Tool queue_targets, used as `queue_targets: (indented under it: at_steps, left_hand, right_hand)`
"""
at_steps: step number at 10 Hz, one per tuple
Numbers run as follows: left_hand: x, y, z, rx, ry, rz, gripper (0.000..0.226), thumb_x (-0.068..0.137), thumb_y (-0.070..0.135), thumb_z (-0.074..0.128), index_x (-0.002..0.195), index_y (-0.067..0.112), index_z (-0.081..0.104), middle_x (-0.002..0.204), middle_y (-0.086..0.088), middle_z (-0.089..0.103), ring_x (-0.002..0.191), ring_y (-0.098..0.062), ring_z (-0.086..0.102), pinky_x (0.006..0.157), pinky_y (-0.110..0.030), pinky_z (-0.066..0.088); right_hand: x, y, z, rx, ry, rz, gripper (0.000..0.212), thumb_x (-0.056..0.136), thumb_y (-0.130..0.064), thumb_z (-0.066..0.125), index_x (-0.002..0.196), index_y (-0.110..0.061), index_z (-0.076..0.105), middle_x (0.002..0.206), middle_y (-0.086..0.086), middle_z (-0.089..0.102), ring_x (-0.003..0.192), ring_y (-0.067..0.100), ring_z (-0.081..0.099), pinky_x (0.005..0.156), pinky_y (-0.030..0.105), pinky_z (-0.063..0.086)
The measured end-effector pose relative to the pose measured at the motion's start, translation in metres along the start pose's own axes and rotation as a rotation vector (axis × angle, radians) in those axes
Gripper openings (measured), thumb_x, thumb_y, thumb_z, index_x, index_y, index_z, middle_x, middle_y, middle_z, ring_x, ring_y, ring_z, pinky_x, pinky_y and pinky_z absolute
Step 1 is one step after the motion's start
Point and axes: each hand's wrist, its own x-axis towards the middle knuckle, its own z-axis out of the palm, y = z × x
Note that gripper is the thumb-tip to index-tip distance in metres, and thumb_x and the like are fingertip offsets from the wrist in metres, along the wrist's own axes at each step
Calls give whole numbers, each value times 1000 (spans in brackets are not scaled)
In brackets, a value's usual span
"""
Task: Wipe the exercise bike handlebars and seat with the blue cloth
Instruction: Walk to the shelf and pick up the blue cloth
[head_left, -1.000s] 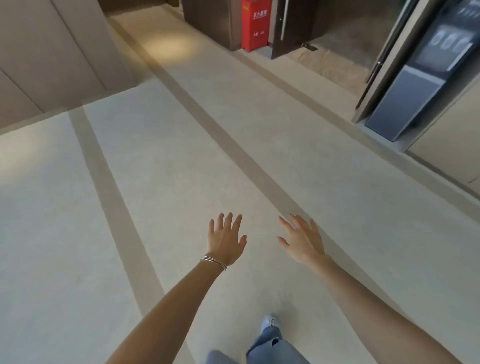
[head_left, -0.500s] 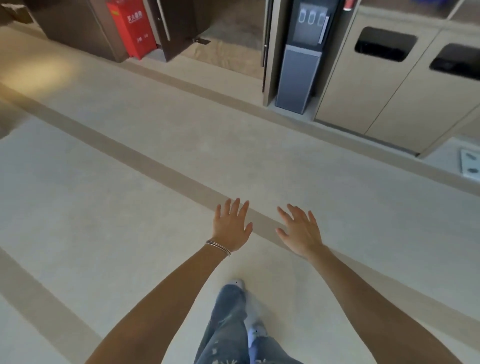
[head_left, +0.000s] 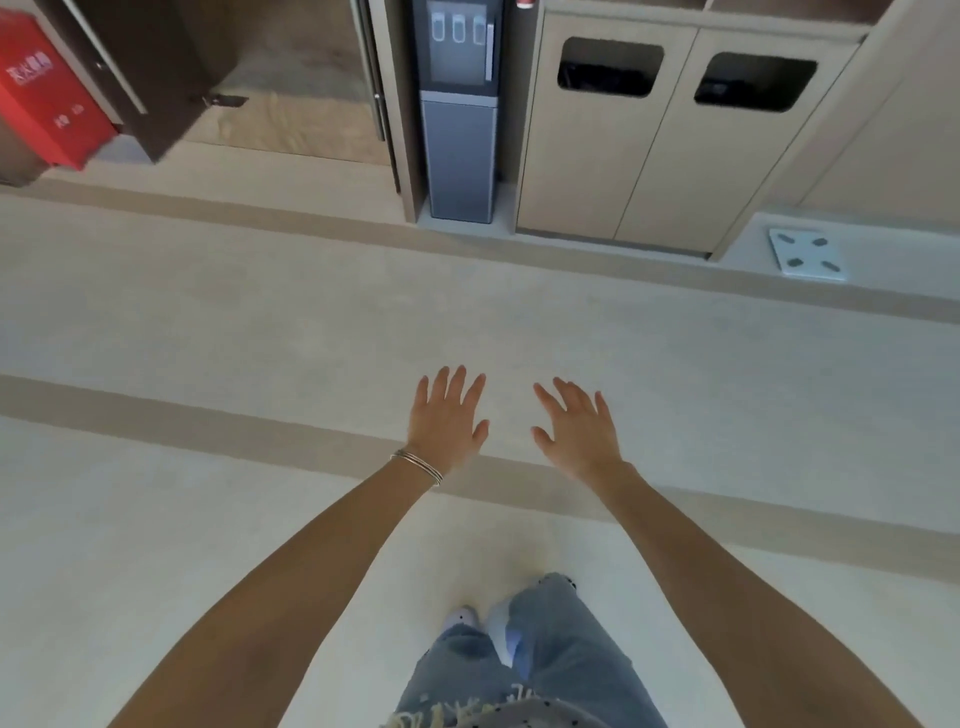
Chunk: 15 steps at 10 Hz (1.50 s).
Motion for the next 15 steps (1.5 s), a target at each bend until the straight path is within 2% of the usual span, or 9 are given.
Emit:
queue_targets:
  at_steps: [3, 5, 7, 11, 15]
  left_hand:
    - [123, 37, -8, -45, 20, 106, 62, 95, 45, 31, 148, 20, 9, 156, -11, 14, 143, -29, 10, 116, -47, 10]
    - [230, 76, -33, -50, 13, 117, 63, 95, 45, 31, 148, 19, 9, 156, -11, 14, 143, -30, 10, 116, -48, 11]
    - [327, 99, -70, -73, 75, 110, 62, 96, 45, 32, 148, 19, 10, 156, -11, 14, 143, -30, 10, 116, -47, 10]
    - [497, 65, -87, -58, 63, 104, 63, 96, 47, 31, 148, 19, 10, 156, -11, 13, 143, -31, 9, 116, -46, 11]
    - [688, 18, -137, -12, 120, 235, 62, 94, 45, 37, 146, 18, 18, 153, -12, 23, 140, -32, 18, 114, -47, 16]
  right_hand:
    - [83, 76, -19, 0, -35, 70, 59, 95, -40, 38, 147, -25, 14, 157, 4, 12, 145, 22, 10, 119, 47, 6]
    - [158, 154, -56, -6, -11, 91, 60, 95, -40, 39, 147, -25, 13, 157, 4, 11, 145, 21, 9, 118, 46, 6]
    - [231, 220, -98, -29, 19, 87, 60, 95, -40, 39, 147, -24, 13, 157, 4, 12, 145, 22, 10, 119, 46, 7]
    - [395, 258, -132, -19, 32, 67, 60, 95, -39, 40, 147, -24, 13, 157, 5, 13, 145, 22, 10, 118, 46, 7]
    - [561, 276, -193, 25, 107, 155, 62, 94, -37, 43, 147, -23, 13, 157, 5, 12, 144, 23, 9, 118, 46, 7]
